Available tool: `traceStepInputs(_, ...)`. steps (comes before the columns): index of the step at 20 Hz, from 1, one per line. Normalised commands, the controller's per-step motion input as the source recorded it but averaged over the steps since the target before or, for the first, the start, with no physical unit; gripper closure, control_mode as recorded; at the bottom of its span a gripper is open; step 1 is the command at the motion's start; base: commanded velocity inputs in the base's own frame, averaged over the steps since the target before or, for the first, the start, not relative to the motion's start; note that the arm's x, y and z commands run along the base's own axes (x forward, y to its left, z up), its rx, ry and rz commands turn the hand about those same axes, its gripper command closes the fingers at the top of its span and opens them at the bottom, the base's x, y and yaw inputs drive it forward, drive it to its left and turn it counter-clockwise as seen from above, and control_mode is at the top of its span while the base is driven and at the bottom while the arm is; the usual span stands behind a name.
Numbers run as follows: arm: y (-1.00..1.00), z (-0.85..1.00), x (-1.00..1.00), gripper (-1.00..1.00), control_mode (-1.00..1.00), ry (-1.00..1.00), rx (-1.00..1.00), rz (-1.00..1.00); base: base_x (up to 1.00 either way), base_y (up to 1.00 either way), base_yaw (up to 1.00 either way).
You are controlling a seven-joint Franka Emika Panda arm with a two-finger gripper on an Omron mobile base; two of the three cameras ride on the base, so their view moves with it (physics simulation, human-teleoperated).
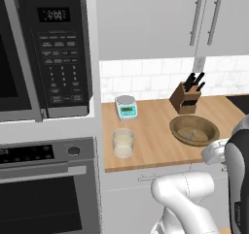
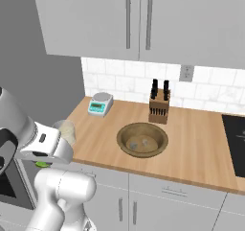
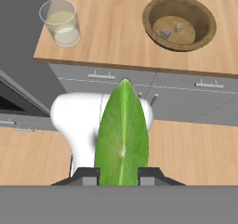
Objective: Grab a lemon wedge from the fridge and one ice cube from the ice bowl, and put them in the glass of lemonade.
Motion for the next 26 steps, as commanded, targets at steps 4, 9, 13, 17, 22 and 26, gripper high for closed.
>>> traceStepInputs(4,0.0,0.0,0.0,1.0,1.0,0.0,0.0,0.0,0.31,-0.52,0.23)
traceStepInputs(9,0.0,0.0,0.0,1.0,1.0,0.0,0.0,0.0,0.33,-0.35,0.1)
traceStepInputs(13,0.0,0.0,0.0,1.0,1.0,0.0,0.0,0.0,0.64,-0.18,0.0)
traceStepInputs(17,0.0,0.0,0.0,1.0,1.0,0.0,0.0,0.0,0.53,-0.4,-0.04)
traceStepInputs(22,0.0,0.0,0.0,1.0,1.0,0.0,0.0,0.0,0.11,-0.15,-0.02)
traceStepInputs(26,0.0,0.0,0.0,1.0,1.0,0.0,0.0,0.0,0.0,0.0,0.0)
